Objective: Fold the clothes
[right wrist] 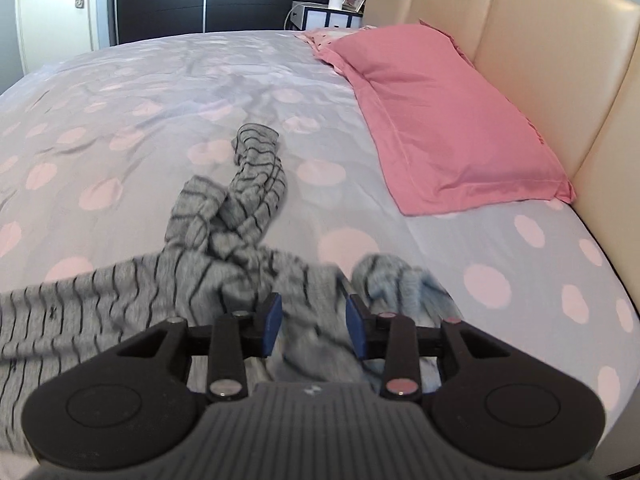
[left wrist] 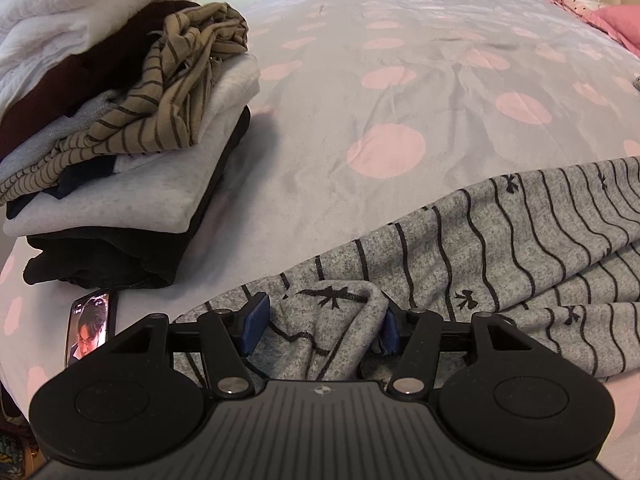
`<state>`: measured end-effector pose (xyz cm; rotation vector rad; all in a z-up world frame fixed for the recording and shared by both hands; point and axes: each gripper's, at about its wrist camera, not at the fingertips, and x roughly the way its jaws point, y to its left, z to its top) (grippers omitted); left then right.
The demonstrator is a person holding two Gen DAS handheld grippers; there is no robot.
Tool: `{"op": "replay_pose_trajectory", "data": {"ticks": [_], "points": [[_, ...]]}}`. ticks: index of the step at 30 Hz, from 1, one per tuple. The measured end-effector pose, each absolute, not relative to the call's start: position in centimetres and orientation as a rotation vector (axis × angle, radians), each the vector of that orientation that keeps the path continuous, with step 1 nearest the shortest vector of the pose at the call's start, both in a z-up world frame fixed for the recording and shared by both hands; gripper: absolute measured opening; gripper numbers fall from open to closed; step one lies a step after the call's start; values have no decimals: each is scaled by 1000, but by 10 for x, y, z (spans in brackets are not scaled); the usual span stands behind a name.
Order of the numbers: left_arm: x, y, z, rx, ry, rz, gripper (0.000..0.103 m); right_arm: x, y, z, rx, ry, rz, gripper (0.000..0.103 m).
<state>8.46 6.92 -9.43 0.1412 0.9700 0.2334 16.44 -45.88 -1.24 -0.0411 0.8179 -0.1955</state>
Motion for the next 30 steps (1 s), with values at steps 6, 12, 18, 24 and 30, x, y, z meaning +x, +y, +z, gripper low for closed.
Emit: {"op": "replay_pose_trajectory", "data": {"ticks": [6, 12, 18, 24, 30], "points": [[89, 74, -101, 116, 979, 238, 55, 207, -472, -23, 83, 845, -242, 43], [94, 77, -103, 90, 974, 234, 52, 226, -489, -44, 219, 963, -263, 27], [96, 80, -97, 62, 941, 217, 16, 210, -489, -25, 203, 869, -308, 22], [88, 87, -77, 31, 856, 237, 13, 175, -500, 25, 116, 600, -520, 22], [72, 92, -50, -7, 734, 250, 12, 124, -526, 60, 197, 391, -632, 22]]}}
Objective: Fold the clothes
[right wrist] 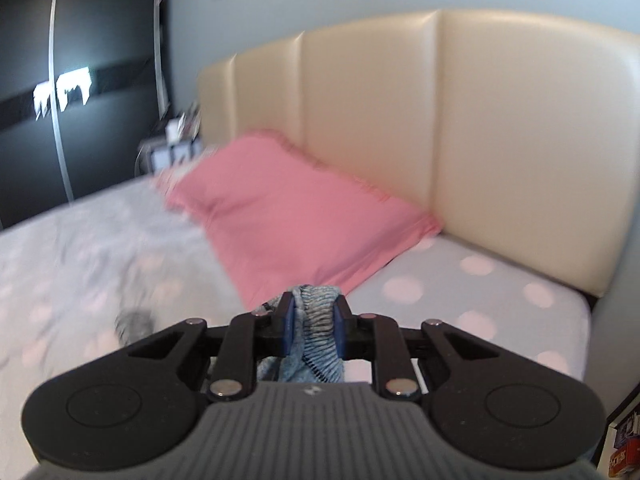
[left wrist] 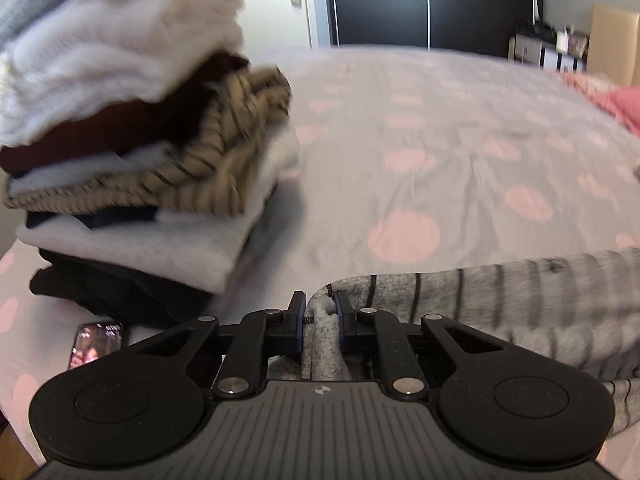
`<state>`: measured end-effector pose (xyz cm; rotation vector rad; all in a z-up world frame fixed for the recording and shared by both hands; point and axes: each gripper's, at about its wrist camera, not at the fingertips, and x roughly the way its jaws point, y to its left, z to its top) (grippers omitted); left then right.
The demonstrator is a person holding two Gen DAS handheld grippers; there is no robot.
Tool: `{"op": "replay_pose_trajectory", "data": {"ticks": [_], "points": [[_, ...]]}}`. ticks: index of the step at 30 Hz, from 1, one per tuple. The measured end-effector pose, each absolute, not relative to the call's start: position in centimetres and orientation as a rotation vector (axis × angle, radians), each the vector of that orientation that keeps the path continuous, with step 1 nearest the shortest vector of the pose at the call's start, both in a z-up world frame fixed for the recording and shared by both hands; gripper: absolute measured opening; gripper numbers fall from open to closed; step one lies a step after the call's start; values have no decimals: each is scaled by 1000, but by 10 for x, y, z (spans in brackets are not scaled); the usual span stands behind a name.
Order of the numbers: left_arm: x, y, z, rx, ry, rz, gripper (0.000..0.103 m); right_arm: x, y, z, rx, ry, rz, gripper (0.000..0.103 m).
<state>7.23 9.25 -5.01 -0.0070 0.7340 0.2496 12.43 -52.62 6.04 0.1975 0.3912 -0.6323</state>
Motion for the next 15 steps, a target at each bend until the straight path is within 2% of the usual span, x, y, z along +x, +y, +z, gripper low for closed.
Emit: {"op": "replay_pose_trajectory", "data": {"ticks": [7, 11, 15], "points": [[63, 91, -8, -48, 633, 208, 11, 77, -537, 79, 246, 318, -628, 22], [85, 84, 19, -19, 602, 187, 11, 95, -535, 93, 132, 342, -586, 21], [111, 84, 57, -21, 526, 194, 10, 128, -543, 119, 140, 361, -538, 21]]}}
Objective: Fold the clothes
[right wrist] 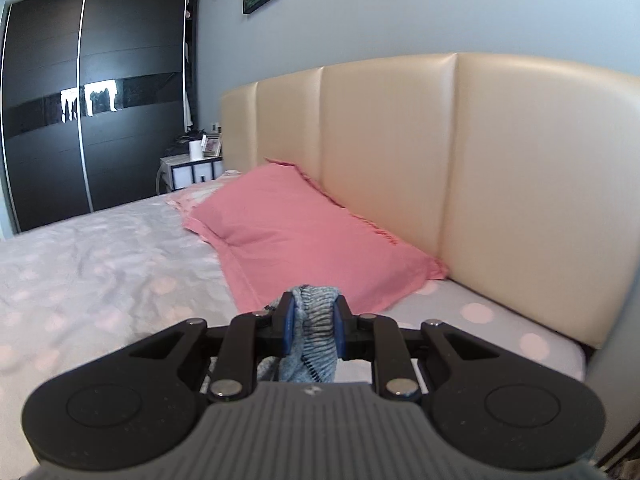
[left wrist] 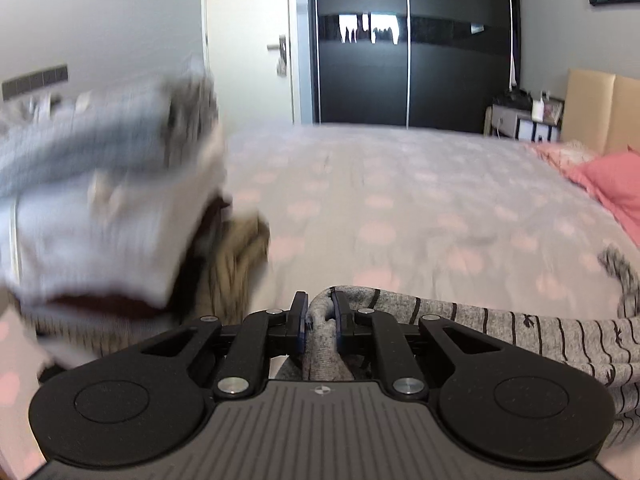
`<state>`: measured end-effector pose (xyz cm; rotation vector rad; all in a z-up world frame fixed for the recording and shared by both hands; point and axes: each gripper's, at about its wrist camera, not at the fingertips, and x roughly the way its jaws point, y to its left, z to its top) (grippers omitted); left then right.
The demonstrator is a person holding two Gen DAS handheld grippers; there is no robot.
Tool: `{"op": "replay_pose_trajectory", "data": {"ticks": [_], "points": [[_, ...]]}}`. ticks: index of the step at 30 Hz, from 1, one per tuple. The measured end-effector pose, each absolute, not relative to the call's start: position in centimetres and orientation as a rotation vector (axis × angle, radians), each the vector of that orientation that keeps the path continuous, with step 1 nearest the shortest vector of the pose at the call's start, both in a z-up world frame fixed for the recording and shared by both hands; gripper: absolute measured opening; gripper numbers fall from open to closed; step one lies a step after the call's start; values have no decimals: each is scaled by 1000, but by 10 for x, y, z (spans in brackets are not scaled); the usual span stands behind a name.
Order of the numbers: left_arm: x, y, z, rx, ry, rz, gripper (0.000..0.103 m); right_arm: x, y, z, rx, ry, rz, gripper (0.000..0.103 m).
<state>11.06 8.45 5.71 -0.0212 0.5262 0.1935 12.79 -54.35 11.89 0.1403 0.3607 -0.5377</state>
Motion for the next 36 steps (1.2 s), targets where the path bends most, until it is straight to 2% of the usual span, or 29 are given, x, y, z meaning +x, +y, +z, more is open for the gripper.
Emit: {"op": "replay_pose_trajectory", "data": {"ticks": [4, 7, 12, 17, 27, 30, 33, 36], "points": [[121, 89, 99, -56, 417, 192, 10, 146, -549, 158, 141, 264, -509, 21], [116, 91, 107, -59, 391, 147, 10, 145, -557, 179, 135, 213, -495, 21], [102, 92, 52, -57, 543, 44, 10, 118, -588, 141, 185, 318, -488, 21], [82, 74, -11, 57, 757, -91, 10, 74, -621, 60, 229, 513, -528, 21], [16, 54, -55, 324, 944, -283, 10, -2, -675, -61, 454, 896, -649, 22], [2, 48, -66, 417, 982, -333, 10, -3, -675, -75, 457, 987, -648, 25], [-8, 48, -67, 449, 1014, -366, 12, 5, -672, -77, 404, 1079, -697, 38], [-17, 49, -68, 474, 1045, -399, 15, 10, -664, -71, 334, 1103, -731, 38]]}}
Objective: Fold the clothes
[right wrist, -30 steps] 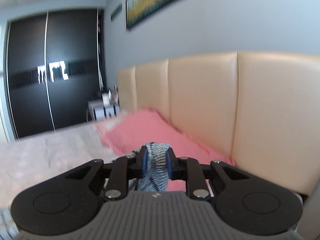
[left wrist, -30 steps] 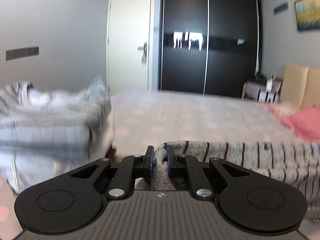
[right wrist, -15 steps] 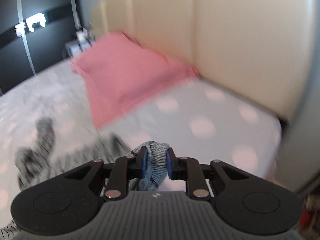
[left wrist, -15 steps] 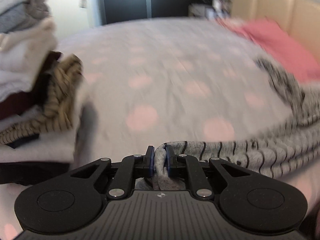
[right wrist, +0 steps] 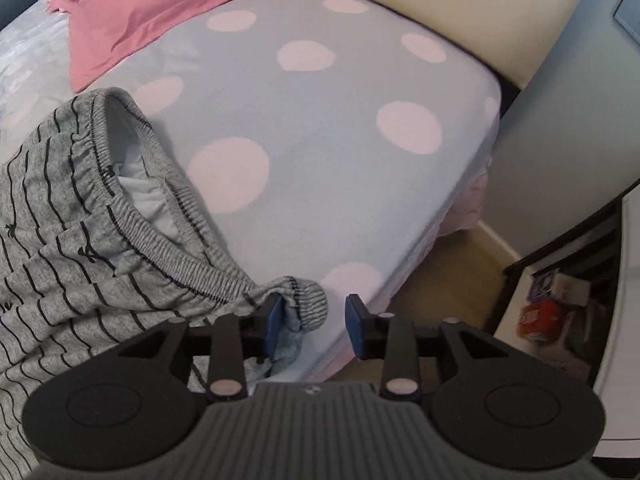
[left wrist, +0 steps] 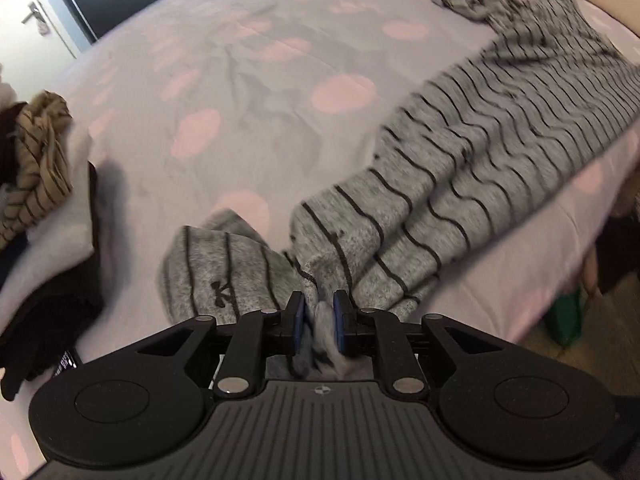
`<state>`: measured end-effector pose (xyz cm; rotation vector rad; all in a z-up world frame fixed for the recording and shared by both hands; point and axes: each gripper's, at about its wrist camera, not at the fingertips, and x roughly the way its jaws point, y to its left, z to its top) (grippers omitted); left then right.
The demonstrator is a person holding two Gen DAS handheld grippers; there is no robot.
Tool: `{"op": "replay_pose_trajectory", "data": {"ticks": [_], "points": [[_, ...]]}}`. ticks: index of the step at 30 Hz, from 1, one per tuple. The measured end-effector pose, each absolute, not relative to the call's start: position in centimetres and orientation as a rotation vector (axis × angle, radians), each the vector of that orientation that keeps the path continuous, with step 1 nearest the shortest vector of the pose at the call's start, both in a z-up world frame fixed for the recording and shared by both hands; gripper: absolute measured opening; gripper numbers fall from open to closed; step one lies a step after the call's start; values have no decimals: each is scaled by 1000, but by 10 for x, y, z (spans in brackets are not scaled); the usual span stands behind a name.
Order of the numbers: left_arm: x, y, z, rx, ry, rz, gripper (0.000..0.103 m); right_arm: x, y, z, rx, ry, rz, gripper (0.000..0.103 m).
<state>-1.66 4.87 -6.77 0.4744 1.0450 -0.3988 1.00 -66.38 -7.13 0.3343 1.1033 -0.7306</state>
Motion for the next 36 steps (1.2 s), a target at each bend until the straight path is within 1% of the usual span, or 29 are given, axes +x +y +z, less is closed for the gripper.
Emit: {"op": "replay_pose_trajectory", "data": {"ticks": [2, 3, 6, 9, 10, 12, 14, 19, 23, 24, 26, 28, 29, 31, 32, 36], "points": [[-20, 55, -65, 450, 1056, -399, 19, 15, -652, -61, 270, 1086, -711, 38], [-21, 59, -62, 421, 1056, -394, 20, 20, -644, -54, 233, 1069, -691, 40], [-19, 75, -50, 304, 1044, -374, 28, 33, -617, -27, 175, 994, -612, 44], [-11, 91, -36, 164, 1013, -362, 39, 49, -580, -3, 159, 923, -502, 47], [-8, 97, -31, 116, 1000, -357, 44, 53, -565, 4, 157, 903, -461, 47], [5, 106, -26, 64, 982, -317, 45, 66, -530, 16, 150, 874, -355, 52], [20, 113, -23, 36, 971, -261, 45, 74, -494, 26, 141, 849, -246, 53], [70, 125, -37, 32, 1019, -163, 45, 88, -403, 14, 107, 869, 0, 53], [94, 125, -59, -6, 1098, -175, 45, 99, -344, 0, 39, 898, 132, 53], [95, 125, -64, -14, 1118, -173, 45, 102, -333, -5, 15, 898, 148, 53], [97, 124, -74, -23, 1155, -163, 32, 116, -327, -14, 18, 916, 139, 52], [97, 122, -80, -7, 1178, -168, 27, 130, -322, -23, 22, 934, 130, 50], [95, 122, -82, 5, 1187, -167, 22, 137, -319, -28, 24, 944, 125, 49], [94, 122, -85, 13, 1205, -162, 16, 152, -320, -37, 61, 977, 96, 48], [94, 124, -86, 7, 1210, -161, 14, 159, -323, -43, 110, 1010, 72, 48], [90, 128, -85, -6, 1202, -149, 9, 179, -330, -72, 232, 1141, 23, 48]]}}
